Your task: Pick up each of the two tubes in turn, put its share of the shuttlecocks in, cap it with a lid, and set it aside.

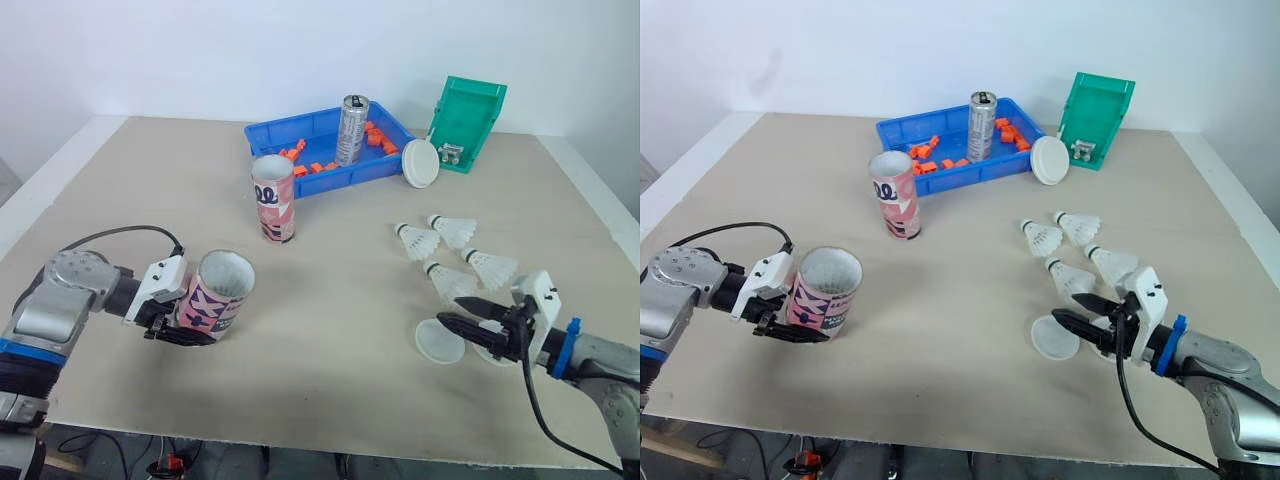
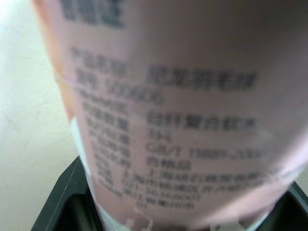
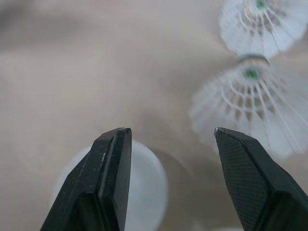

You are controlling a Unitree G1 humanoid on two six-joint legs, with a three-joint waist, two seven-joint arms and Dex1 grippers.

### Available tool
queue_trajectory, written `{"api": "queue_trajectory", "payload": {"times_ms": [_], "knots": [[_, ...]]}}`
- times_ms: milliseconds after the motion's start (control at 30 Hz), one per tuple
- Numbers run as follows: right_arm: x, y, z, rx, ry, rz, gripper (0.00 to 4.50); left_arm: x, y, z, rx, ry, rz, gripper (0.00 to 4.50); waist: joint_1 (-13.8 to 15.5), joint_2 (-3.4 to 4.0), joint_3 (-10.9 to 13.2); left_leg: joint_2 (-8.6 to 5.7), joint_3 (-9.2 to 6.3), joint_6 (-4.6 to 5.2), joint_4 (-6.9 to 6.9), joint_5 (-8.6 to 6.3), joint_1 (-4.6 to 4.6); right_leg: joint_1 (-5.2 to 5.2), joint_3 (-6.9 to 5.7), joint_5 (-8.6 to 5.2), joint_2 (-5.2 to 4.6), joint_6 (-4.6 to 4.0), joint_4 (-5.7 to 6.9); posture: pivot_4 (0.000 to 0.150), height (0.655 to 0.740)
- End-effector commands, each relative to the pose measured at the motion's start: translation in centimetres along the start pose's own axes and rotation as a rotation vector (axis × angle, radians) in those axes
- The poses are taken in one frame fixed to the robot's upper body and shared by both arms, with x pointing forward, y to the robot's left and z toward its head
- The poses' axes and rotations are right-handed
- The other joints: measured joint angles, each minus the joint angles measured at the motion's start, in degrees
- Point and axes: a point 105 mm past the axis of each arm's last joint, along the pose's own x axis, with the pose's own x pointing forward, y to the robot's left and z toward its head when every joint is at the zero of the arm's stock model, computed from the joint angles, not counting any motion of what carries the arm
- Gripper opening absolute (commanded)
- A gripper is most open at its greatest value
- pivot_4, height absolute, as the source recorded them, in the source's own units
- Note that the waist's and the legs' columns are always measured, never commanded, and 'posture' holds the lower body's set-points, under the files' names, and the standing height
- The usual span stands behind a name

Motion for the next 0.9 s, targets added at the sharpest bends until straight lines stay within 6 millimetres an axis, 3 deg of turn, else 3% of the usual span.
{"api": "queue_trajectory", "payload": {"times_ms": [33, 400, 433, 533, 667, 800, 900], "knots": [[0.6, -0.8, 0.9, -0.074, -0.014, -0.04, 2.99, 1.1, -0.8, -0.4, -0.007, 0.007, -0.047, 2.84, -0.03, 0.0, 0.0, 0.0, 0.0, 0.0, 0.0, 0.0, 0.0, 0.0, 0.0, 0.0, 0.0, 0.0, 0.0, 0.15, 0.74], [3.1, -3.2, 1.1, -0.147, 0.0, -0.147, 2.99, 1.0, -0.8, -0.4, -0.004, 0.009, -0.044, 2.84, 0.01, 0.02, 0.0, -0.04, -0.02, 0.01, -0.04, -0.01, -0.02, 0.0, 0.0, -0.05, 0.0, 0.05, 0.0, 0.15, 0.74], [3.2, -3.4, 1.1, -0.151, 0.0, -0.157, 2.61, 1.0, -0.7, -0.3, -0.004, 0.009, -0.044, 2.84, 0.0, 0.01, 0.0, -0.05, -0.01, 0.01, -0.04, -0.01, -0.02, 0.0, 0.01, -0.05, -0.01, 0.05, 0.0, 0.15, 0.74], [3.4, -3.6, 1.3, -0.159, -0.01, -0.16, 2.0, 1.0, -0.7, -0.3, -0.003, 0.009, -0.042, 2.84, 0.01, 0.02, 0.0, -0.04, -0.02, 0.01, -0.04, 0.0, -0.02, 0.0, 0.01, -0.04, -0.01, 0.04, 0.0, 0.15, 0.74], [3.0, -2.6, 2.3, -0.171, -0.043, -0.11, 0.03, 0.9, -0.6, -0.3, -0.002, 0.01, -0.04, 2.84, 0.02, 0.02, 0.0, -0.04, -0.02, 0.01, -0.04, 0.0, -0.03, 0.0, 0.01, -0.05, 0.0, 0.05, 0.0, 0.15, 0.74], [2.5, -0.9, 4.1, -0.253, -0.067, -0.036, 0.03, 0.9, -0.5, -0.3, 0.0, 0.01, -0.039, 2.84, 0.02, 0.05, 0.01, -0.04, -0.03, 0.01, -0.05, 0.0, -0.03, 0.01, 0.01, -0.05, 0.0, 0.05, 0.0, 0.15, 0.74], [2.1, 2.0, 6.1, -0.344, -0.083, 0.112, 0.03, 1.0, -0.4, -0.2, 0.002, 0.008, -0.038, 2.84, 0.02, 0.05, 0.01, -0.05, -0.02, 0.01, -0.03, 0.0, -0.03, 0.01, 0.02, -0.04, -0.01, 0.06, 0.0, 0.15, 0.74]]}}
